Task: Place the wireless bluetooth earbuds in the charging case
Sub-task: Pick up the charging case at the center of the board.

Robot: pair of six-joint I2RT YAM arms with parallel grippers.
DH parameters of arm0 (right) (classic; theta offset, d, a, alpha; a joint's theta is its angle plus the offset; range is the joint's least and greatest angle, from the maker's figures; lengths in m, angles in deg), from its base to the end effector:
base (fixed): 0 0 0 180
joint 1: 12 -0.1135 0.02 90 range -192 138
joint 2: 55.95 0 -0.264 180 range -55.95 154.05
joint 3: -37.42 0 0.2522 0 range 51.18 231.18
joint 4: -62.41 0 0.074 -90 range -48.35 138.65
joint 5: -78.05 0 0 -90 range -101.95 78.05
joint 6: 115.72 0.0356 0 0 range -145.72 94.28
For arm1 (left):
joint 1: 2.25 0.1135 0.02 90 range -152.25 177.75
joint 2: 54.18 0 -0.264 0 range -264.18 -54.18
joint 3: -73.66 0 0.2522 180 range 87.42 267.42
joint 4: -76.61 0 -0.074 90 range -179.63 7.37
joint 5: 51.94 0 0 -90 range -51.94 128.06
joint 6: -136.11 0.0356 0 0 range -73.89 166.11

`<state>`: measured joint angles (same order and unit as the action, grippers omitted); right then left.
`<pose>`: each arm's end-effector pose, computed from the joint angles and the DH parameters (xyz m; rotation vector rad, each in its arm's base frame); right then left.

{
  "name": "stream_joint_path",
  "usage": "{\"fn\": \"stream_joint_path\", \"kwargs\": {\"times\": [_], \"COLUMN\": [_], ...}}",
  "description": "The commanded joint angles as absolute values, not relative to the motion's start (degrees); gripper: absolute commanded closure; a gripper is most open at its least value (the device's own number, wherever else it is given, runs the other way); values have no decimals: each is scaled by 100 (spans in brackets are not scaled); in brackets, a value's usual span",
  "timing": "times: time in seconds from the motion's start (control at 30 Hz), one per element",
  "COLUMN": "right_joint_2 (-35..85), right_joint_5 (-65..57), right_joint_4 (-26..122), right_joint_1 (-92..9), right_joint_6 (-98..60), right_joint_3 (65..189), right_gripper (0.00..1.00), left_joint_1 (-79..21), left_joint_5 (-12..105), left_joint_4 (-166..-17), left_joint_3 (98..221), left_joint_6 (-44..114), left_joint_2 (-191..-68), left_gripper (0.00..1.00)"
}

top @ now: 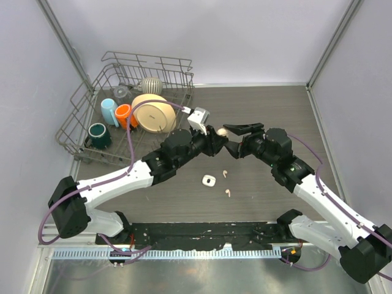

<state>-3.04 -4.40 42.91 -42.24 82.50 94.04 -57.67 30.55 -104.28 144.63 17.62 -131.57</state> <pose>0.1857 0.1136 0.3107 1.3391 1.8341 1.6573 0.1865 -0.2623 0.3324 0.3083 1.7388 -0.9839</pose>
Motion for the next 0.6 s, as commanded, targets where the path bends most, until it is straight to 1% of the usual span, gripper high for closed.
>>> {"fn": "stream_joint_path", "kwargs": {"times": [0.0,0.03,0.17,0.23,0.37,0.4,0.43,0.5,0.53,0.57], "right_joint_2": [-567,-585,-638,-629,-427,-331,-243,56,135,258], "right_joint_5": [-773,-808,-984,-1019,-792,-434,-187,663,929,1132], "right_joint_4": [4487,4426,4269,4110,3829,3793,3784,3854,3994,4126], "right_joint_1": [-4250,-4250,-4250,-4241,-4215,-4206,-4136,-4022,-3943,-3942], "right_joint_6": [7949,7913,7528,7255,6333,5931,5761,5367,5303,5268], "right_joint_3": [9627,9653,9750,9872,10128,10189,10285,10444,10471,10480], "right_gripper": [32,27,23,17,16,16,16,16,15,15], "left_joint_1": [-5789,-5789,-5780,-5780,-5623,-5526,-5282,-4904,-4779,-4665], "left_joint_5": [2971,2962,2936,2962,3461,3689,4379,4876,5313,5457], "left_joint_4": [-10369,-10369,-10325,-10246,-10027,-9913,-9877,-9763,-9763,-9754], "left_joint_3": [14622,14613,14578,14586,14639,14665,14674,14640,14570,14526], "left_joint_6": [1895,1904,1957,1992,2159,2150,2142,2071,2063,2045], "left_joint_2": [-12986,-12968,-12854,-12793,-12556,-12424,-12371,-12135,-12029,-11932], "left_gripper": [100,100,100,100,100,100,100,100,100,100]}}
